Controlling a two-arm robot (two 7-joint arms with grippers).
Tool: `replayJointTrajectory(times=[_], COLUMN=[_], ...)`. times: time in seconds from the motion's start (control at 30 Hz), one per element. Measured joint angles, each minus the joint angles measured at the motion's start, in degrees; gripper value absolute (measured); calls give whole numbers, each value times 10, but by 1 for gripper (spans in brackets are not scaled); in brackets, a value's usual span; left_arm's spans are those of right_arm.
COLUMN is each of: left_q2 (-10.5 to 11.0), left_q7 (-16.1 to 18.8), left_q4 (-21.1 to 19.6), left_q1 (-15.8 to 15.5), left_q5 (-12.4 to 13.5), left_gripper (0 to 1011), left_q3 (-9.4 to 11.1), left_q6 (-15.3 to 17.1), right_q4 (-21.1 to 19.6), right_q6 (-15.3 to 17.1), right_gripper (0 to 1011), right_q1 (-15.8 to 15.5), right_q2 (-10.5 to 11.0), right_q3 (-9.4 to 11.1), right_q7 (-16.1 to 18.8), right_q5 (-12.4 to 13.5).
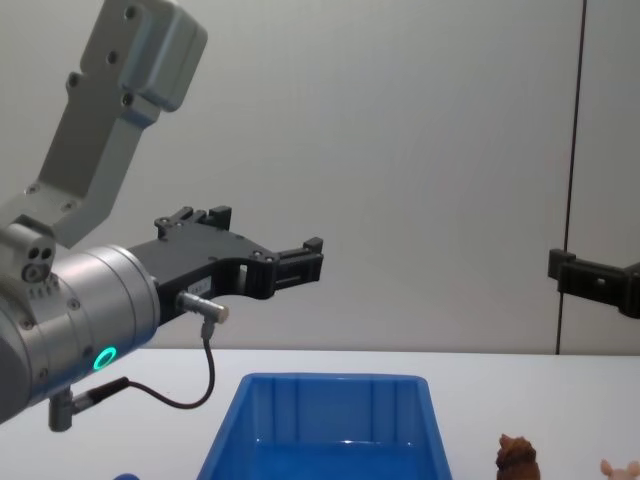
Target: Pick up the two dolls from the table and place them into the box.
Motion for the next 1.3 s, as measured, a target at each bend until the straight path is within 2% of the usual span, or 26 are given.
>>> replayJointTrajectory(times=[1.3], left_q2=[0], left_q7=[0], left_q4=[0], left_q1=[0], left_q5=[0], left_gripper=[1001], left_q3=[0], left_q6=[0], right_q4=[0], right_q6=[0], right_gripper=[1001], right_q1=[0], right_q2=[0], right_q3=[0], right_q7=[0], right_q5=[0])
